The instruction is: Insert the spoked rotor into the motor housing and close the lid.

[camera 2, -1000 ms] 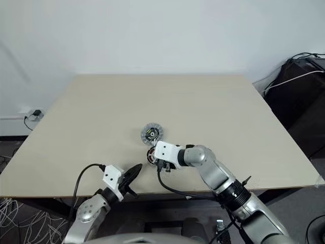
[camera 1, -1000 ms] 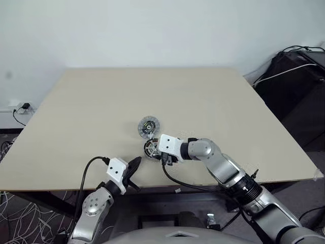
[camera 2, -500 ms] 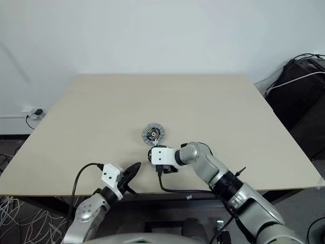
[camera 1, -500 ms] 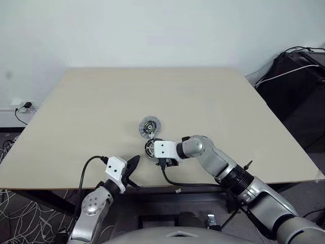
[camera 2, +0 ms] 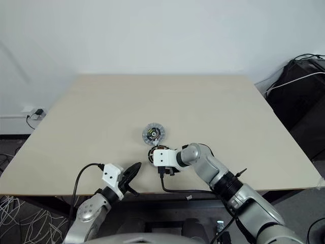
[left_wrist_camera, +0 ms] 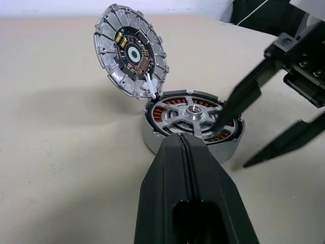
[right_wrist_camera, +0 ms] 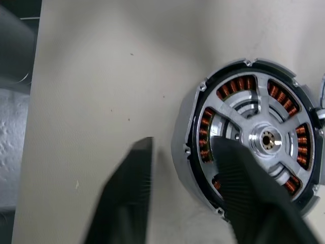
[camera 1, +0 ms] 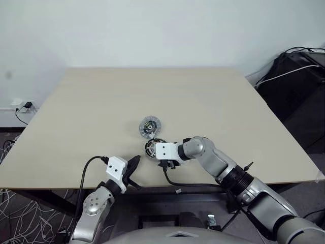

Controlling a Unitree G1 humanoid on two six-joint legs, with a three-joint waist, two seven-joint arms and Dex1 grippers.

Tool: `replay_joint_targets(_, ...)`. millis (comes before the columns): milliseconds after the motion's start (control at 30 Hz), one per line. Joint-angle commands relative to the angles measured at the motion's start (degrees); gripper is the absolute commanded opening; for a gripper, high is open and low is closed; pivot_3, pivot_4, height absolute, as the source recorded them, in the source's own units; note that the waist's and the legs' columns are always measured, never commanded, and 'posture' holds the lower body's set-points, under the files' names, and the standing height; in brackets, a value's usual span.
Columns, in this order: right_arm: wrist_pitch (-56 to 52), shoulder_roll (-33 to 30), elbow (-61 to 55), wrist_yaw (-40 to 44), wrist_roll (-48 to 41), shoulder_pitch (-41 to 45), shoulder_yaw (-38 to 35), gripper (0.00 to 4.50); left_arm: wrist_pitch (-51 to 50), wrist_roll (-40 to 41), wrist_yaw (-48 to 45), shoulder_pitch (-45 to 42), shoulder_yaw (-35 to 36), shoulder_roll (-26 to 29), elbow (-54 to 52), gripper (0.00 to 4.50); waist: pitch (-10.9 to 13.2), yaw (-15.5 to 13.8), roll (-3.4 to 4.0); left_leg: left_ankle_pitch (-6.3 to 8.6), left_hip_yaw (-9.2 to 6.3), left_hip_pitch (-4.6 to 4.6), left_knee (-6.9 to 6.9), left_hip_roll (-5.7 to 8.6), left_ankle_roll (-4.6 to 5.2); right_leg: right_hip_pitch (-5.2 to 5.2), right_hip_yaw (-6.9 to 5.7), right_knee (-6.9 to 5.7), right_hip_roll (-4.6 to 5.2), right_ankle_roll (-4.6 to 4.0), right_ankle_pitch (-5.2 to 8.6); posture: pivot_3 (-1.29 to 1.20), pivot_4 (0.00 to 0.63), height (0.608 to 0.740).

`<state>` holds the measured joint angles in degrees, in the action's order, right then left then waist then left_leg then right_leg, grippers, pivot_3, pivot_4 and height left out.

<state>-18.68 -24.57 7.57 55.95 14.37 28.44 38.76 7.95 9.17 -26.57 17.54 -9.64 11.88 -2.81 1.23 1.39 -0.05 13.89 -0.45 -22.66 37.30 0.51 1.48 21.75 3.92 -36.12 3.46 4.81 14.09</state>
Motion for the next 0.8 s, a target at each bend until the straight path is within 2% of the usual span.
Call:
replay_joint_targets(33,0.5,-0.2,-0.7,0.3,0.4,-0.1,-1.0,0.65,1.2,0.0,-0.5,-0.3,-0.2,-0.2,-0.8,0.00,0.0,0.0,0.02,0.00,0.00,0.00,0.00,0.00,0.00,0.00,0.00,0.00,0.00,0.00,0.00,0.00,0.000,0.740)
replay_joint_targets(100,0.6,-0.1,-0.7,0.3,0.5,-0.3,-1.1,0.09,1.2,-0.1,-0.6,-0.2,-0.2,-0.3,-0.9,0.00,-0.1,0.0,0.00,0.00,-0.01,0.00,0.00,0.00,0.00,0.00,0.00,0.00,-0.01,0.00,0.00,0.00,0.000,0.740)
replay_joint_targets(333,0.2,0.7,-0.7,-0.9,-0.1,-1.2,-2.5,0.07,0.2,-0.3,-0.2,-0.7,-0.4,-0.6,-1.3,0.00,-0.1,0.0,0.02,0.00,-0.01,0.01,0.06,0.00,-0.01,0.00,-0.01,-0.07,-0.01,0.00,0.00,0.00,0.000,0.740)
replay_joint_targets(467,-5.1,3.2,-2.0,-5.0,-2.1,-2.6,-7.3,0.07,-0.2,-0.4,0.0,-1.0,-0.5,-0.8,-1.3,0.00,-0.1,0.1,0.01,-0.01,-0.01,0.01,0.06,-0.01,-0.02,0.01,-0.01,-0.11,-0.03,0.00,0.00,0.00,0.000,0.740)
replay_joint_targets(600,-18.4,5.6,-8.6,-8.1,-5.8,-5.1,-14.3,0.07,0.3,-0.4,-0.1,-0.9,-0.5,-0.9,-0.4,0.00,0.0,-0.1,0.05,-0.03,-0.02,-0.02,0.14,-0.03,-0.05,0.09,0.01,-0.32,-0.02,0.00,0.00,0.00,0.000,0.740)
replay_joint_targets(800,-38.2,6.7,-20.7,-10.1,-12.1,-8.6,-20.8,0.07,1.1,-0.4,-0.4,-1.0,-0.5,-1.0,1.4,0.00,0.0,-0.6,0.07,-0.03,-0.03,-0.15,0.18,-0.04,-0.04,0.21,0.02,-0.36,0.04,-0.05,0.04,0.00,0.000,0.740)
